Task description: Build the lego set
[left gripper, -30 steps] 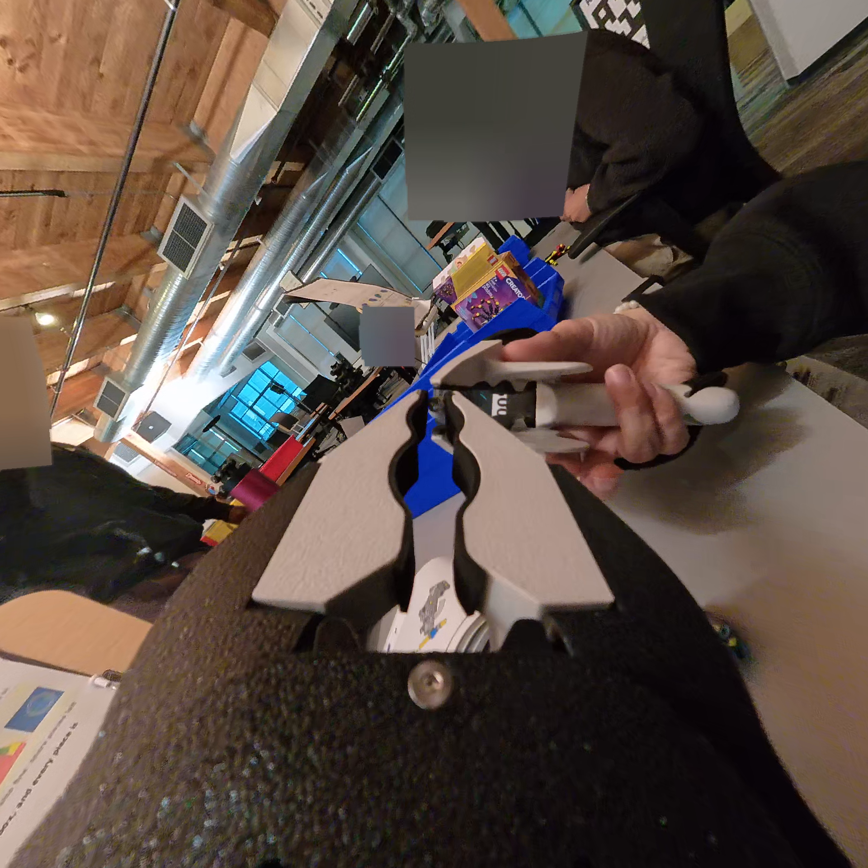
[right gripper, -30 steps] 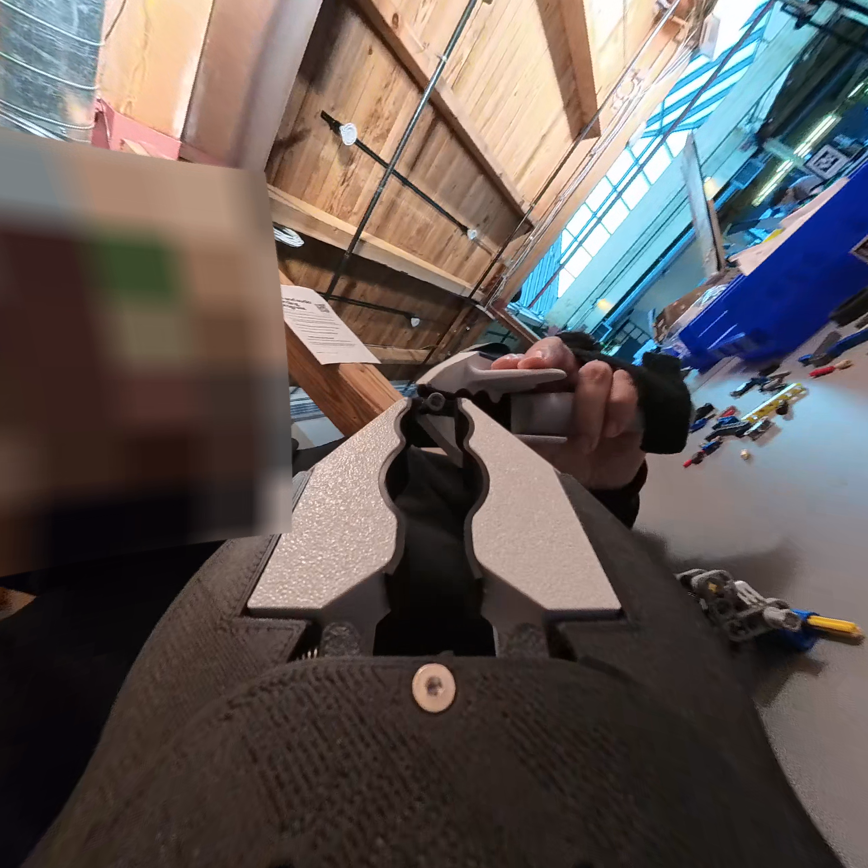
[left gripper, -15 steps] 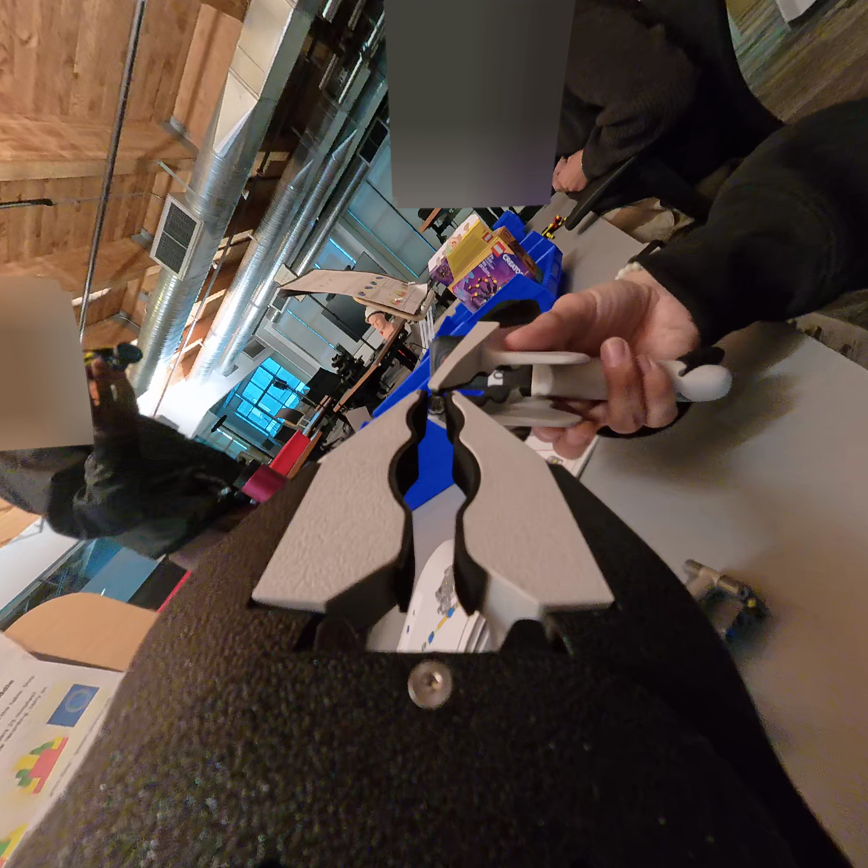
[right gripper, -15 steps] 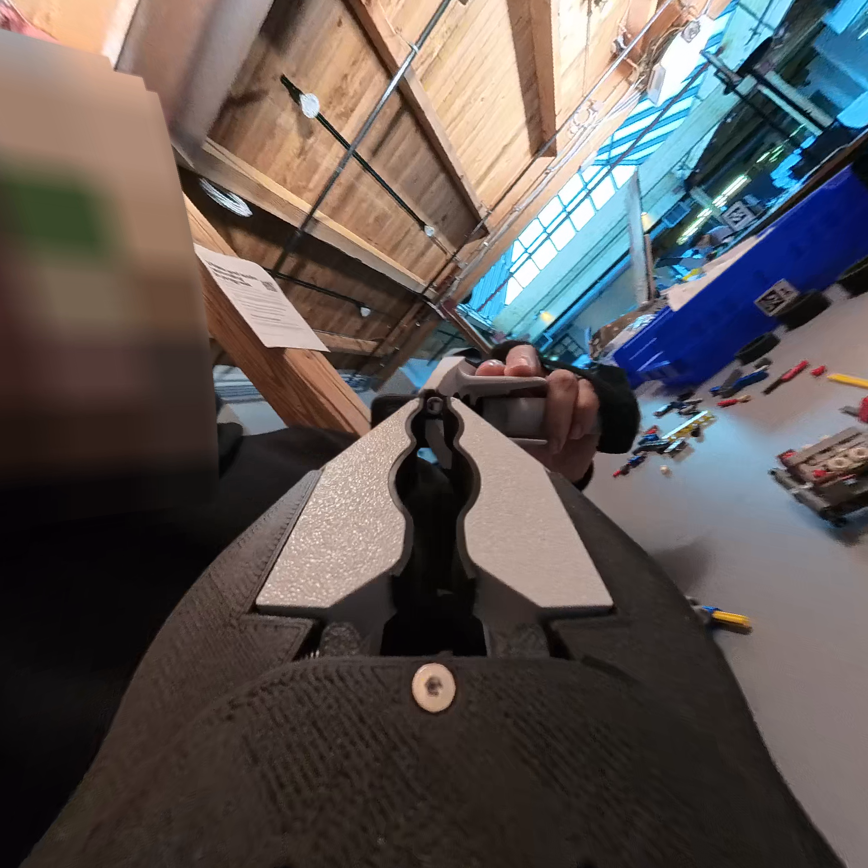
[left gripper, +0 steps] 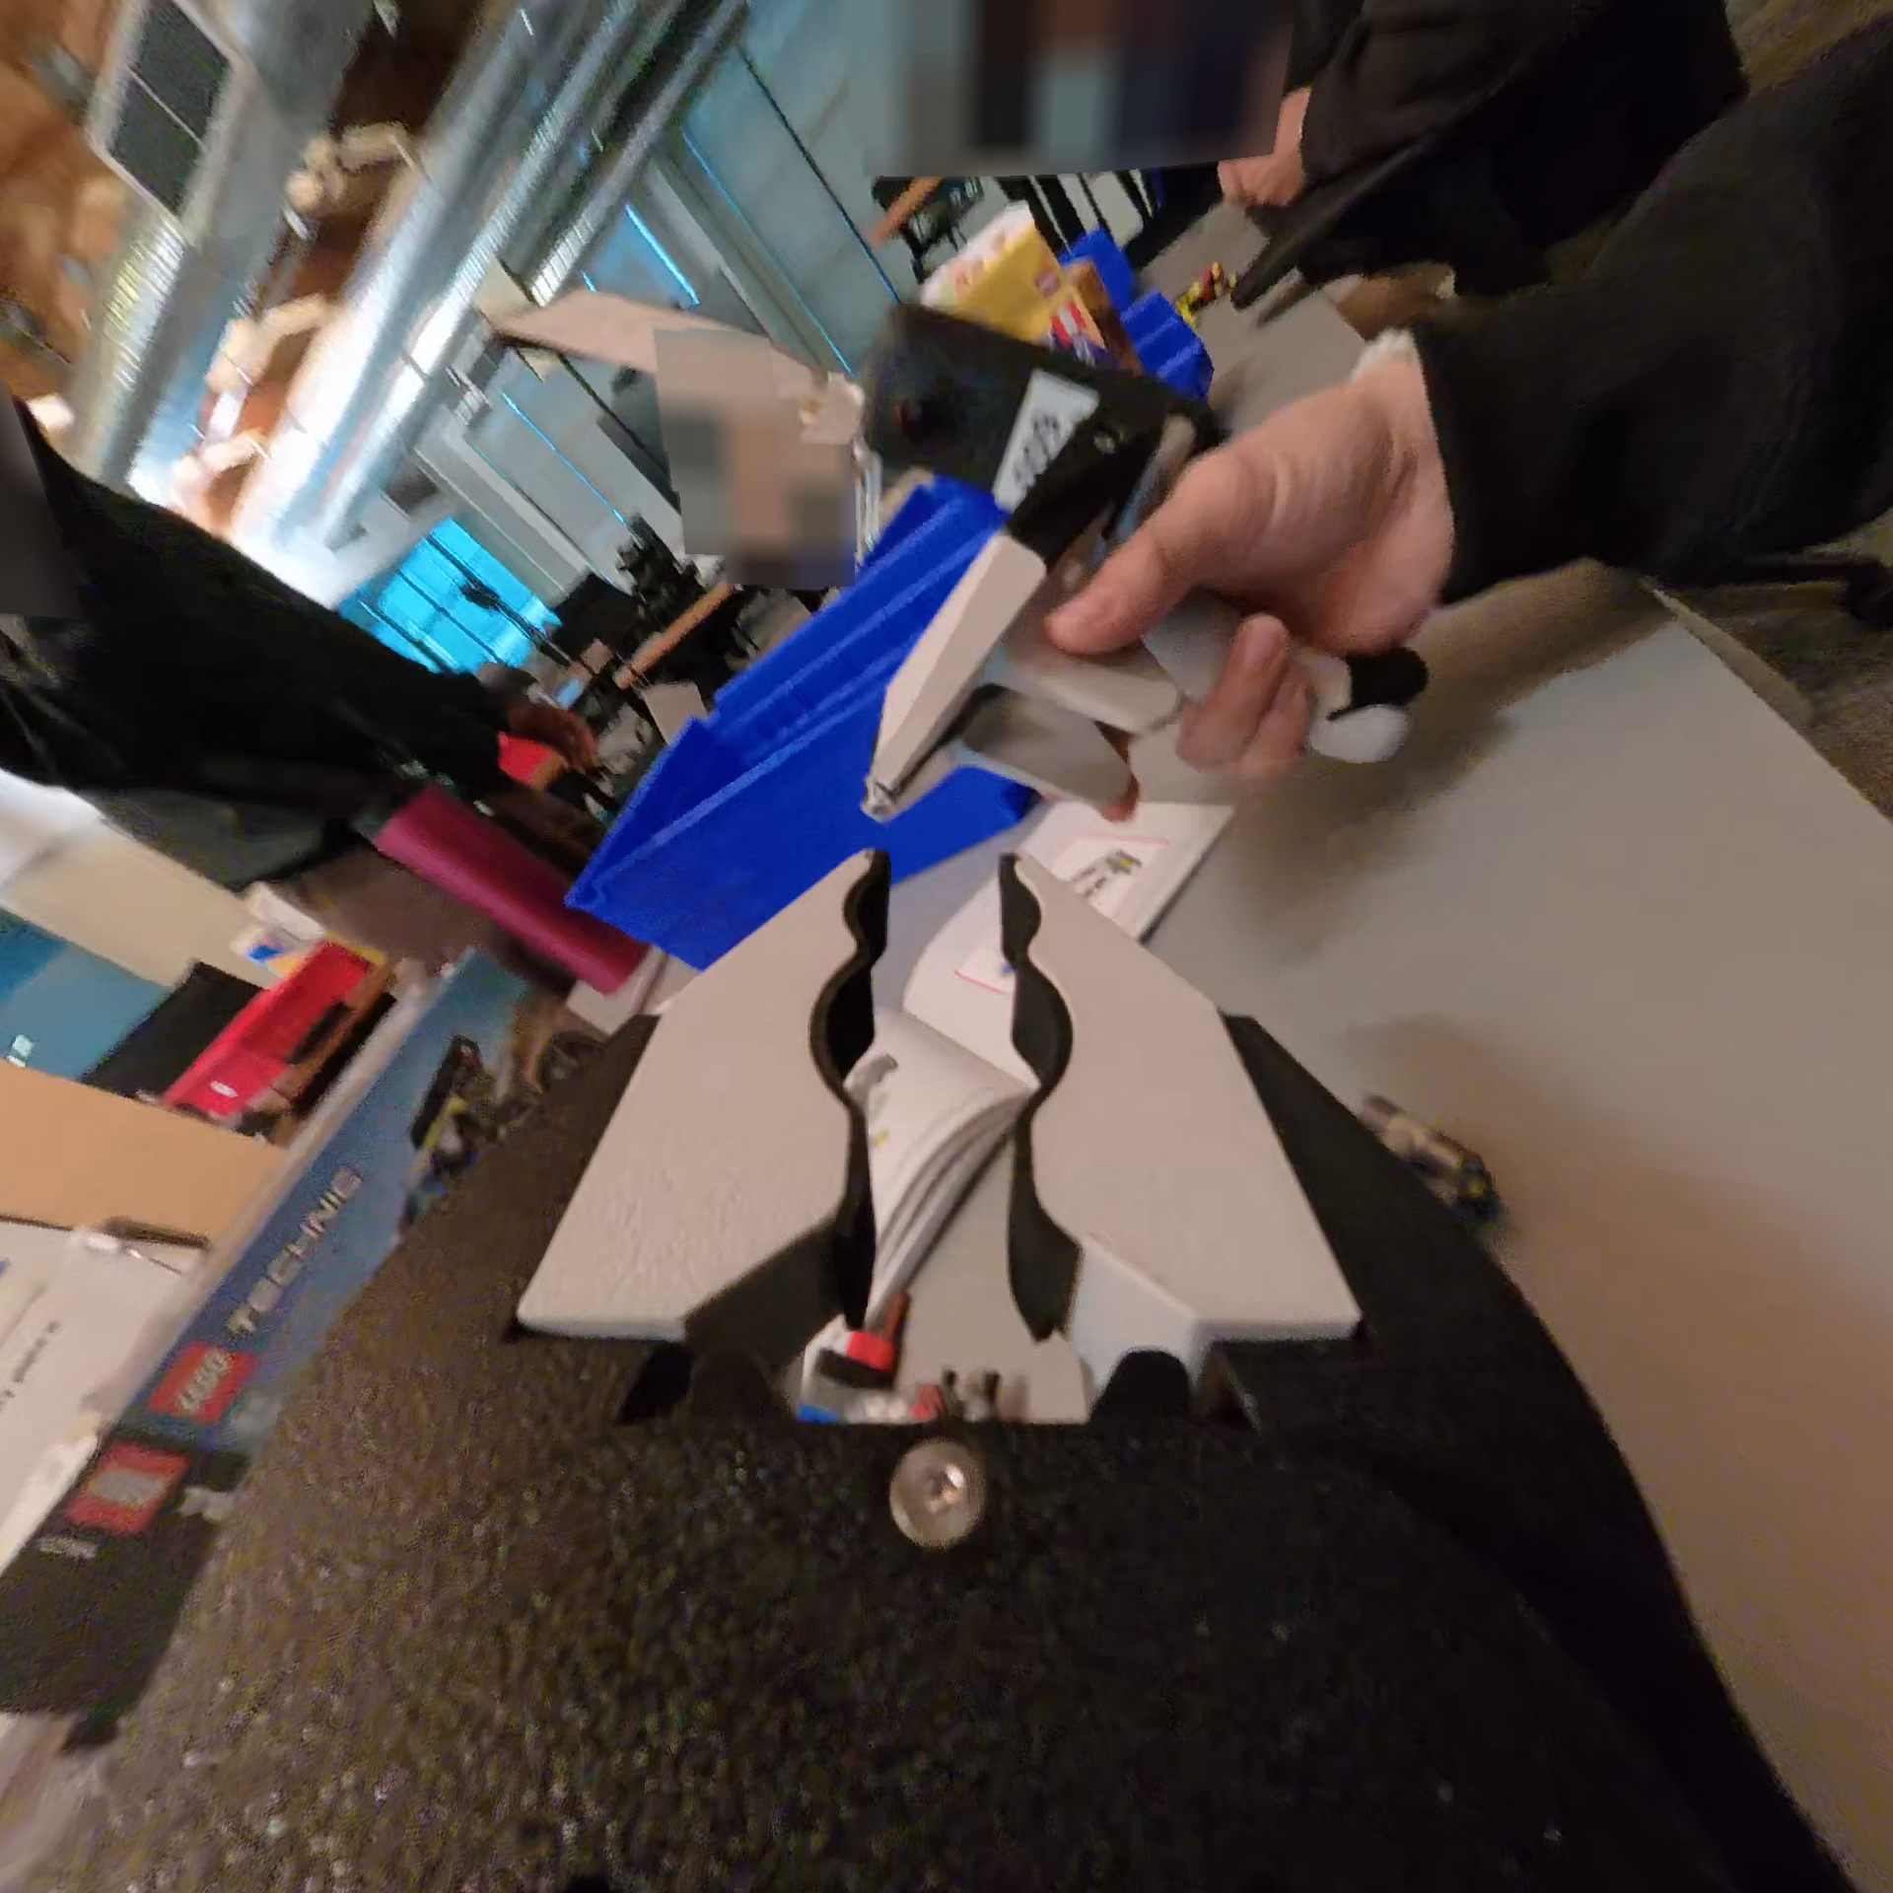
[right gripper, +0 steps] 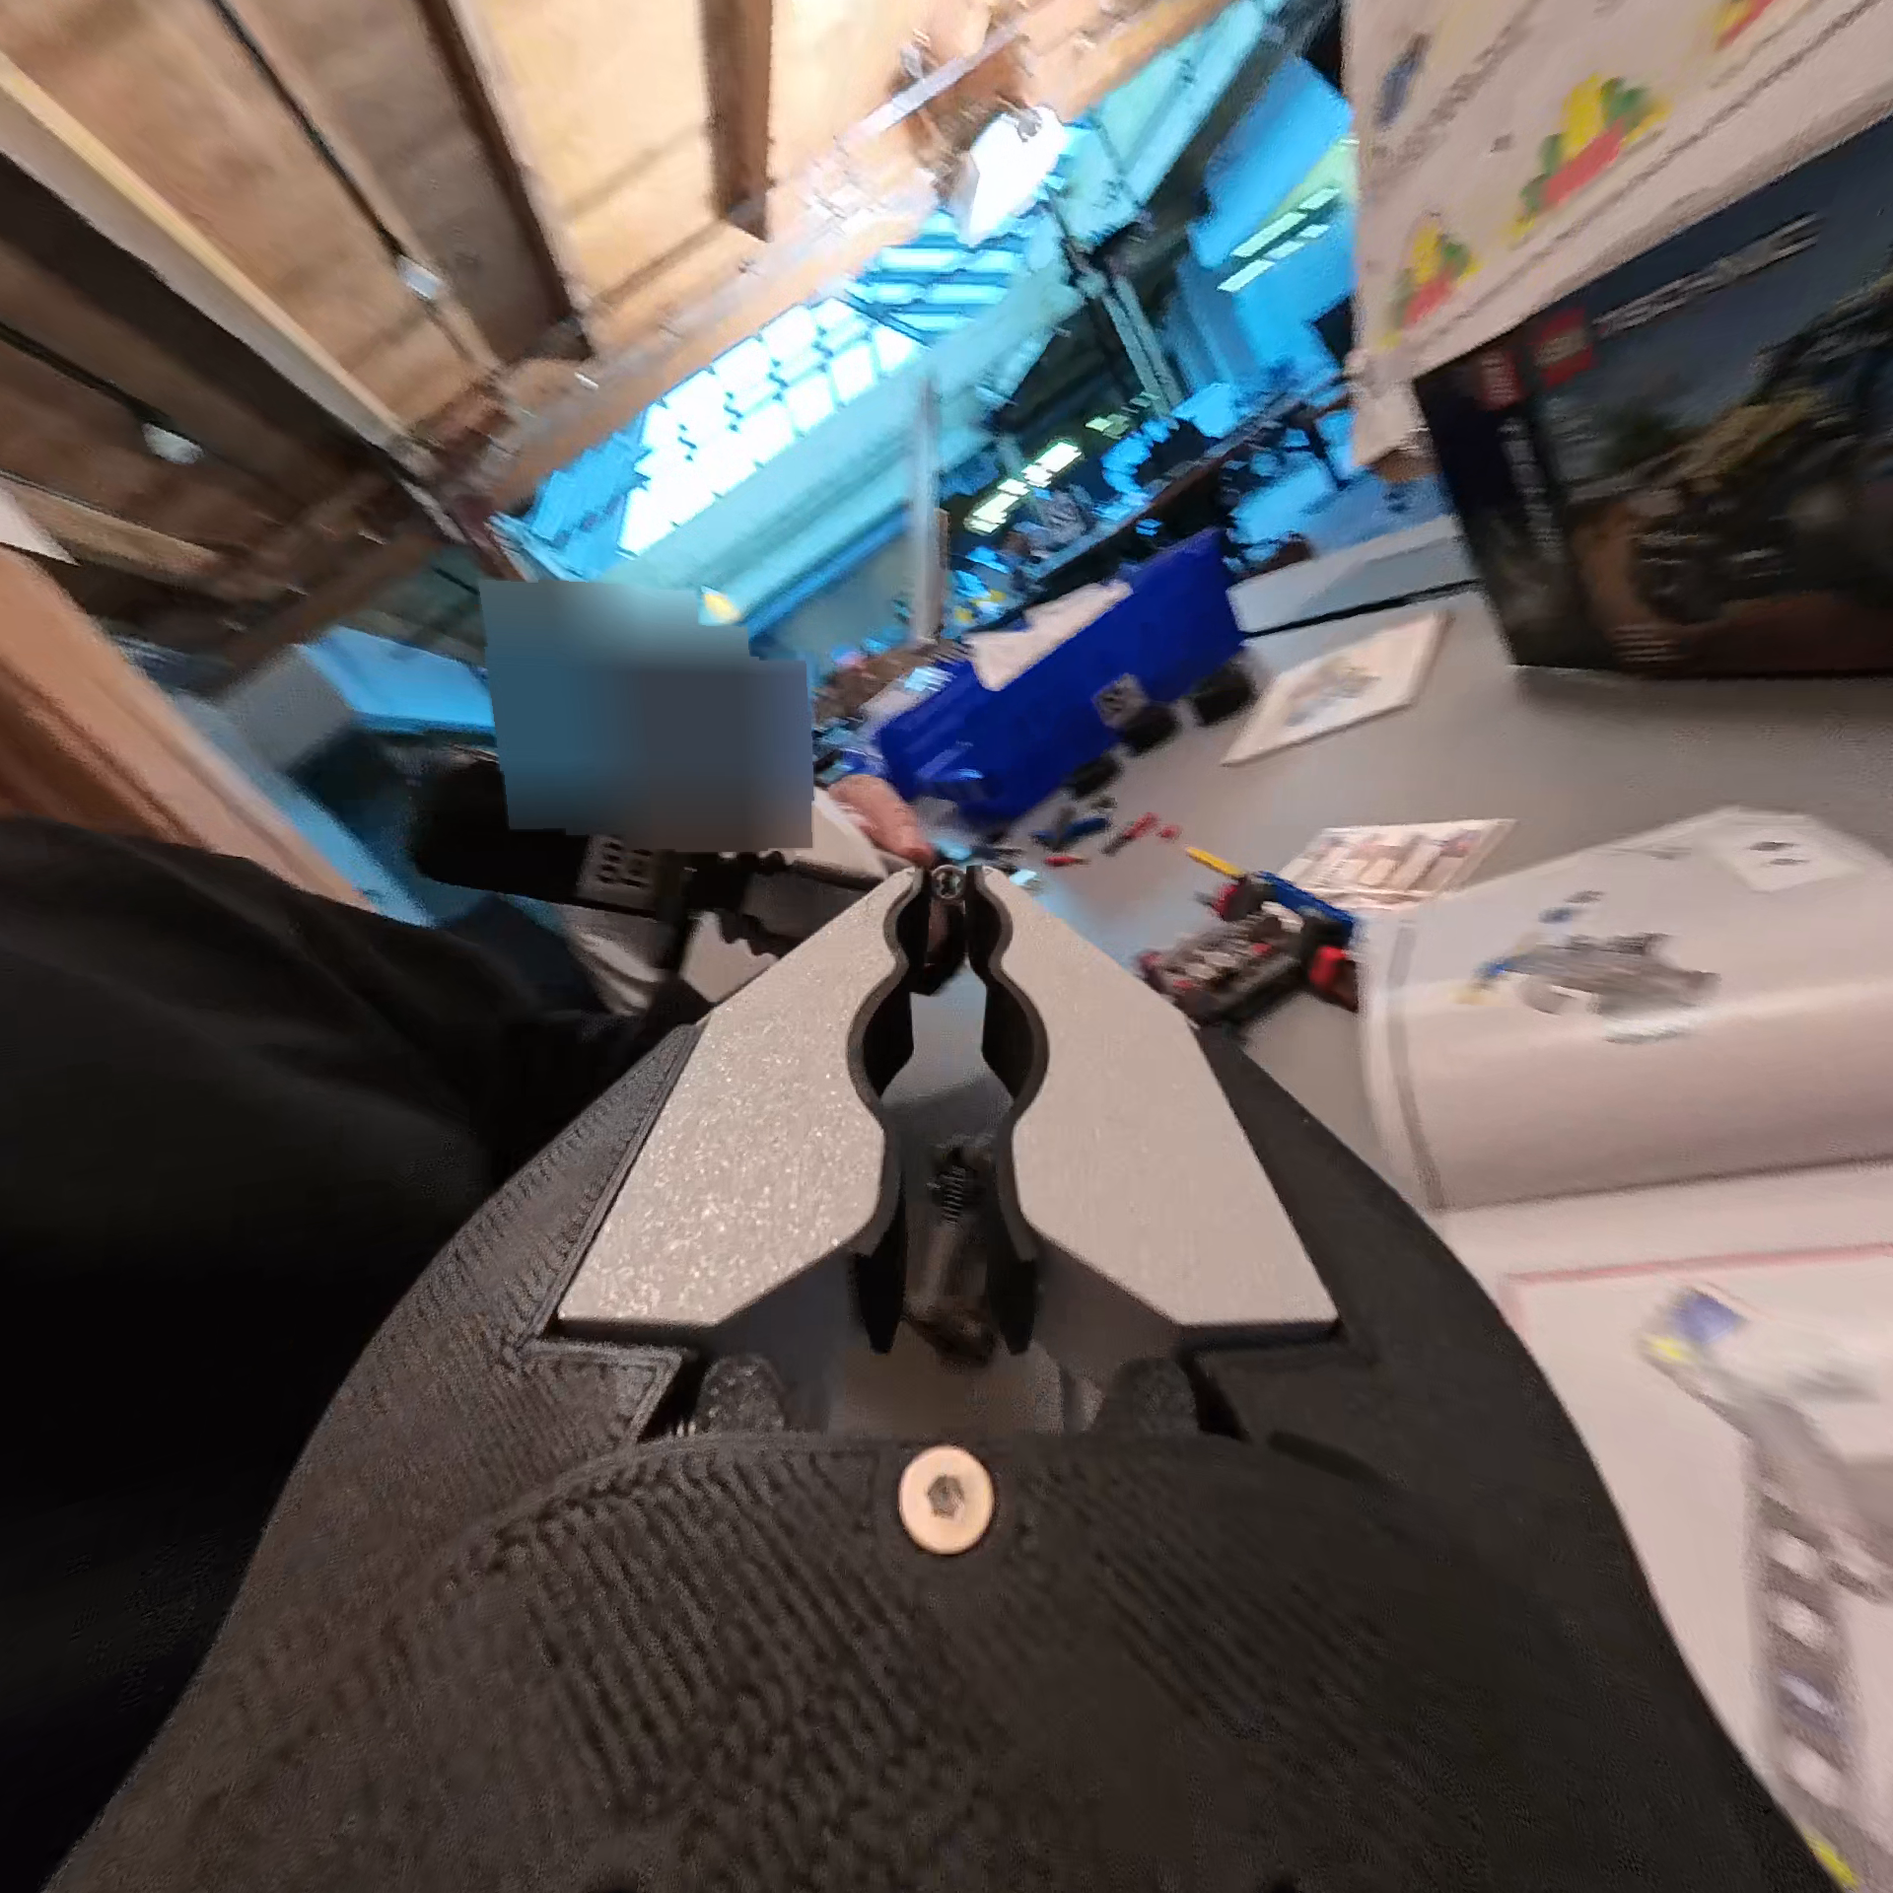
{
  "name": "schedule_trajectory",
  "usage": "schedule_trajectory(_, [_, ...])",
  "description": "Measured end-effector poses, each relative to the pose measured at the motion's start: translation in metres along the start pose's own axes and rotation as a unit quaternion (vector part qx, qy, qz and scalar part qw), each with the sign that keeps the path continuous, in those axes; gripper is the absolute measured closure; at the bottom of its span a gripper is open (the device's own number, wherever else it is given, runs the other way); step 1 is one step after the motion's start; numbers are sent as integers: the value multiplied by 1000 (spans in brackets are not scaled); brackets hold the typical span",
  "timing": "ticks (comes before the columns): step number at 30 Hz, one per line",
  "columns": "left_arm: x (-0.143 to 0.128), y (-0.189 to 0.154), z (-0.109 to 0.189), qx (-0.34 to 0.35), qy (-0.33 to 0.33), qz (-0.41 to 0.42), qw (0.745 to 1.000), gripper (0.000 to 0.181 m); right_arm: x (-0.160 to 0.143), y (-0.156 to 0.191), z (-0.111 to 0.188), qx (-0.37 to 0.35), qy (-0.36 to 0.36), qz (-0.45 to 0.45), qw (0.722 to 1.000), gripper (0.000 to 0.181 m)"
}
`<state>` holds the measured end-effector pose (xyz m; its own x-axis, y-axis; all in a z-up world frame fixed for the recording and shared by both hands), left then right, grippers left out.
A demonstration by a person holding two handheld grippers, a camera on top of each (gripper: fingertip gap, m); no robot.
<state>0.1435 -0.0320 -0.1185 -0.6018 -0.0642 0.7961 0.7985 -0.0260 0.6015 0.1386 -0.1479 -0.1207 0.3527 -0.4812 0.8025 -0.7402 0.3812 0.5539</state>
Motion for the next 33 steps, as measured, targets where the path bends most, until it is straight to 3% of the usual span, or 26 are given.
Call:
schedule_trajectory(3, [-10, -13, 3, -51, 87, 58, 993, 162, 6, -7, 11, -53, 13, 38, 998, 176])
schedule_trajectory(6, [-12, -38, 2, -136, 162, 115, 970, 160, 11, -12, 20, -83, 16, 53, 995, 176])
schedule_trajectory(10, [-12, -55, -9, -140, 230, 159, 950, 159, 10, -16, 24, -98, 21, 60, 993, 176])
schedule_trajectory(18, [-35, -71, -27, -159, 292, 175, 927, 154, 0, -22, 22, -111, 46, 60, 991, 176])
schedule_trajectory(33, [-47, -67, 19, -233, 282, 157, 917, 164, -16, -26, 11, -106, 75, 53, 990, 176])
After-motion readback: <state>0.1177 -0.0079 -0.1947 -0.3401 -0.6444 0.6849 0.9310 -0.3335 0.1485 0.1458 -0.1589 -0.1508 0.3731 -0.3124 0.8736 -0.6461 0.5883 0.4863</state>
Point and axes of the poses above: each gripper's, where its closed fingertips meet, z back along the fingers, x out of its top, y = z × x across the jaws, the point moved 5 cm from there along z, back along the fingers, and after that the axes turned 5 degrees about -y, right-handed, at the moved point
